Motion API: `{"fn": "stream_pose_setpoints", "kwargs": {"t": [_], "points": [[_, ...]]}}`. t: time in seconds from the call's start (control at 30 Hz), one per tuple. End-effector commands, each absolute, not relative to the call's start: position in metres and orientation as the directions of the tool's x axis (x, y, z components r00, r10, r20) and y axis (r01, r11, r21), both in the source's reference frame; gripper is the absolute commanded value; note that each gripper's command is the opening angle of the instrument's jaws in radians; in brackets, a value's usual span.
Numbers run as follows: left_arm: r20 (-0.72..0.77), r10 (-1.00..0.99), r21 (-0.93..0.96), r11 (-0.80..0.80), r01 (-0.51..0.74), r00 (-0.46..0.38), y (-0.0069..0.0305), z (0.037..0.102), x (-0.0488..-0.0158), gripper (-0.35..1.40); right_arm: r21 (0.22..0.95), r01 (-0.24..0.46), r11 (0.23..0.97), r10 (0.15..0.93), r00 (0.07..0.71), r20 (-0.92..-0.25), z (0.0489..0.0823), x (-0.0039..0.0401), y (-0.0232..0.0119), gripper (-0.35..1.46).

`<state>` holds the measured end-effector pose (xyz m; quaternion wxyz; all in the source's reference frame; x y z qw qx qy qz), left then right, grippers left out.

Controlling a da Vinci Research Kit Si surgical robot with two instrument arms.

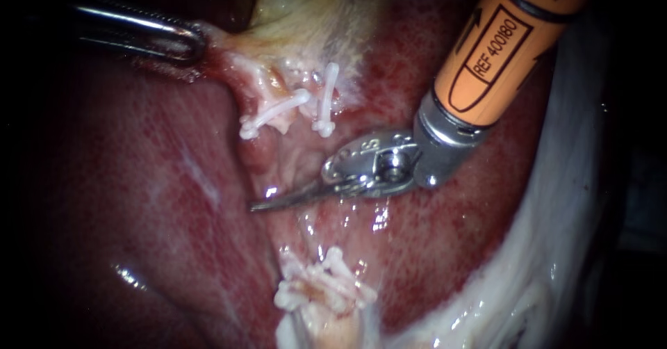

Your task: Go back from the cut right tube

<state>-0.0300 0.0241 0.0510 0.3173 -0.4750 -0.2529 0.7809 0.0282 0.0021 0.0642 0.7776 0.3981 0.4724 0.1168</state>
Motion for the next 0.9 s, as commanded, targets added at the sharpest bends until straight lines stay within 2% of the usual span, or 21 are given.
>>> {"fn": "stream_pose_setpoints", "kwargs": {"t": [0.03,0.07,0.13,0.17,0.23,0.43,0.57,0.63,0.77,0.9], "points": [[-0.582,0.735,-0.696,-0.671,-0.255,-0.348,0.0241,0.0511,-0.03,-0.35,0.731,0.204,0.651,0.561,0.52,-0.645,0.0642,0.0282,0.0021,-0.35],[-0.582,0.735,-0.696,-0.671,-0.255,-0.348,0.0241,0.0511,-0.03,-0.35,0.732,0.21,0.648,0.567,0.508,-0.648,0.0641,0.0282,0.002,-0.27],[-0.582,0.735,-0.696,-0.671,-0.254,-0.348,0.0241,0.0511,-0.03,-0.35,0.731,0.226,0.644,0.589,0.464,-0.661,0.064,0.0283,0.0019,0.69],[-0.582,0.735,-0.696,-0.671,-0.254,-0.348,0.0241,0.0511,-0.03,-0.35,0.731,0.232,0.642,0.599,0.444,-0.666,0.0639,0.0284,0.0019,1.01],[-0.582,0.735,-0.696,-0.672,-0.254,-0.348,0.0242,0.0512,-0.0299,-0.35,0.73,0.244,0.638,0.617,0.406,-0.674,0.0638,0.0287,0.0018,1.25],[-0.582,0.735,-0.696,-0.672,-0.253,-0.348,0.0243,0.0514,-0.0298,-0.35,0.726,0.223,0.65,0.622,0.392,-0.678,0.0639,0.0293,0.0018,1.43],[-0.582,0.735,-0.696,-0.672,-0.253,-0.348,0.0243,0.0514,-0.0298,-0.35,0.723,0.208,0.658,0.625,0.385,-0.679,0.0638,0.0288,0.0017,1.43],[-0.582,0.735,-0.696,-0.672,-0.253,-0.348,0.0243,0.0514,-0.0298,-0.35,0.718,0.177,0.673,0.628,0.376,-0.681,0.0636,0.028,0.0016,1.43],[-0.582,0.735,-0.696,-0.672,-0.253,-0.349,0.0243,0.0514,-0.0297,-0.35,0.601,0.107,0.792,0.532,0.362,-0.765,0.0628,0.0256,0.0012,1.43],[-0.582,0.734,-0.696,-0.672,-0.252,-0.349,0.0243,0.0515,-0.0296,-0.35,0.466,0.058,0.883,0.396,0.444,-0.804,0.0617,0.0226,0.001,1.45]]}}
